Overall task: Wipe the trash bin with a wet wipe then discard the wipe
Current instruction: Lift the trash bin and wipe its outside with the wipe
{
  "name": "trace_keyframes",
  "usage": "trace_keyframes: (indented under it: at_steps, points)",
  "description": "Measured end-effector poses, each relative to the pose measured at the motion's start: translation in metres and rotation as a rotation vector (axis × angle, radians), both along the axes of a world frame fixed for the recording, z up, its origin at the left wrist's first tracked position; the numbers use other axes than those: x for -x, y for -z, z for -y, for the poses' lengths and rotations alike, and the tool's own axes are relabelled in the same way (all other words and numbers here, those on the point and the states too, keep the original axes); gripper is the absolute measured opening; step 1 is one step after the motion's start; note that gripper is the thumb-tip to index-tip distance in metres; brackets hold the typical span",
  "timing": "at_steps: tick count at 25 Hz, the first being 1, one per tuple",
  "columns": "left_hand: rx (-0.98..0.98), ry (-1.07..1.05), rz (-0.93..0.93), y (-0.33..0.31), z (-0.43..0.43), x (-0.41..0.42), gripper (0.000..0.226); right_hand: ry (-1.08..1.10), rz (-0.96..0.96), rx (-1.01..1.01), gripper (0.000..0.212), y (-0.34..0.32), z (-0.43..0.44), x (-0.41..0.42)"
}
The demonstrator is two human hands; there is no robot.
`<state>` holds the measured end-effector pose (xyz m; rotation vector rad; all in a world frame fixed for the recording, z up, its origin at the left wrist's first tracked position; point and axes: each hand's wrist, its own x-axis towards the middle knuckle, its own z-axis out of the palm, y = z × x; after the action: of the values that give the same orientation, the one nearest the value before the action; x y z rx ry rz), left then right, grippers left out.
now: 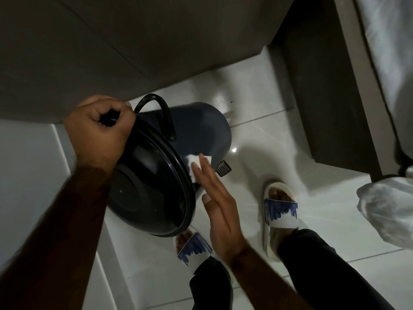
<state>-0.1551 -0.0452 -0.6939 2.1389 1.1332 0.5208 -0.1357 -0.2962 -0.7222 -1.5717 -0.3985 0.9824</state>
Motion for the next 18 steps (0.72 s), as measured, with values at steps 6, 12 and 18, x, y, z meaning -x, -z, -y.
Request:
trace_keyframes:
  at_steps: [6,12,18]
  points:
    - [0.013,0.016,0.018,0.001,-0.004,0.002,0.013,-0.017,0.068,-0.079,0.057,0.01,-0.033,-0.02]
    - [0.005,0.002,0.005,0.001,0.002,0.0,0.014,0.113,-0.015,0.13,0.058,0.038,-0.034,-0.037]
    - [0.023,0.023,-0.01,0.002,-0.004,0.006,0.018,0.062,0.079,0.001,0.055,0.027,-0.022,-0.001]
